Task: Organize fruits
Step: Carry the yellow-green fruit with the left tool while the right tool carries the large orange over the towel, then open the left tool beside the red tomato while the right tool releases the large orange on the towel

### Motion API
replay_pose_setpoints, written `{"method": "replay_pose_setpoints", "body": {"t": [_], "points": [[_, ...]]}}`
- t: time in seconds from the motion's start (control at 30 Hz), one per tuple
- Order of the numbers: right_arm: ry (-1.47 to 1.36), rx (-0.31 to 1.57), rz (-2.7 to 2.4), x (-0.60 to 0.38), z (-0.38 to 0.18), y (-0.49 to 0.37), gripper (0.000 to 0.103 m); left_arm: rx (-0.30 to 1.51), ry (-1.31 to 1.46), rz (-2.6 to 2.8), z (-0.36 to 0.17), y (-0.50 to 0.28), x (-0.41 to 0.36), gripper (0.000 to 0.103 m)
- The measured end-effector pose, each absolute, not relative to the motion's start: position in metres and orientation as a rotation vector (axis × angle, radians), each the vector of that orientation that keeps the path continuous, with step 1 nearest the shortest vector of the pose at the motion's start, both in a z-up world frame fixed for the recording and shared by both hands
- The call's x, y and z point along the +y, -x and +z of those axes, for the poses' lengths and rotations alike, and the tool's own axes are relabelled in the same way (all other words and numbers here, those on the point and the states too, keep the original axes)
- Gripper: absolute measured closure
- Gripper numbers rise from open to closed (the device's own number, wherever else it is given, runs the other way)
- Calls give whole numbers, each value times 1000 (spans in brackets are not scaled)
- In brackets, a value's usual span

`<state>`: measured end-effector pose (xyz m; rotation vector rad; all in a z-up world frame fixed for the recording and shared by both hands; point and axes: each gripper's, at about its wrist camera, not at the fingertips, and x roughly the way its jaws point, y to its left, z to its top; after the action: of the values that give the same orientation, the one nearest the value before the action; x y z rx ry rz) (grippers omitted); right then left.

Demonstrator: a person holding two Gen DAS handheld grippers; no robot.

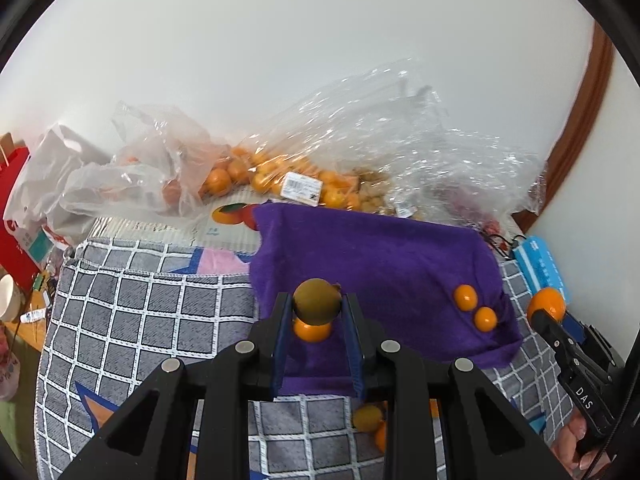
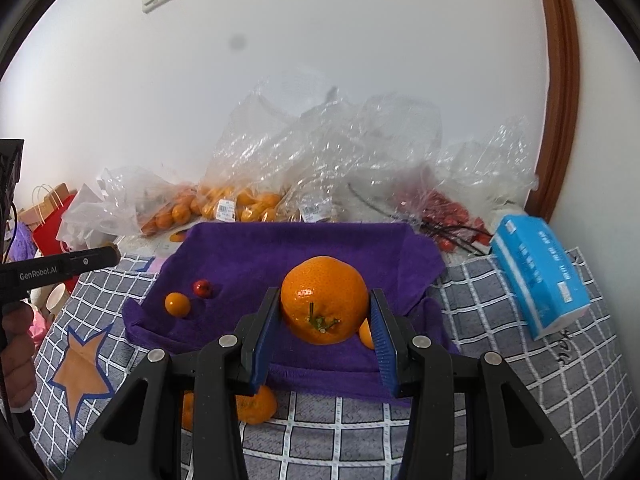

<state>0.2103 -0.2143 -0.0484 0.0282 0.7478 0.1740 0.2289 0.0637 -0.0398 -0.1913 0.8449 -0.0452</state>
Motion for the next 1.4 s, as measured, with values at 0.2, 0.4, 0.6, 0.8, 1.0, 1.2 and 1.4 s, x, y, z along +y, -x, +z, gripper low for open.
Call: {"method": "replay_pose_setpoints", "body": {"t": [0.2, 0.4, 0.6, 0.8, 1.0, 1.2, 1.4], "points": [[-30, 790, 187, -207, -73, -228, 60, 887, 208, -31, -60, -247, 71, 79], [-30, 844, 189, -201, -100, -244, 60, 926, 202, -45, -79, -266, 65, 78], [-39, 886, 197, -199, -120, -255, 60, 959, 205, -47, -96, -286, 59, 78], [-17, 913, 203, -195, -133, -260, 60, 987, 212, -40, -111, -297, 57, 78], [1, 931, 207, -192, -140, -262, 60, 1001, 207, -34, -122, -302, 56, 78], [15, 937, 208, -191, -144, -262, 59, 1023, 210, -37, -133, -305, 54, 78], [13, 944, 204, -193, -144, -262, 59, 1033, 211, -41, -136, -306, 55, 78]]}}
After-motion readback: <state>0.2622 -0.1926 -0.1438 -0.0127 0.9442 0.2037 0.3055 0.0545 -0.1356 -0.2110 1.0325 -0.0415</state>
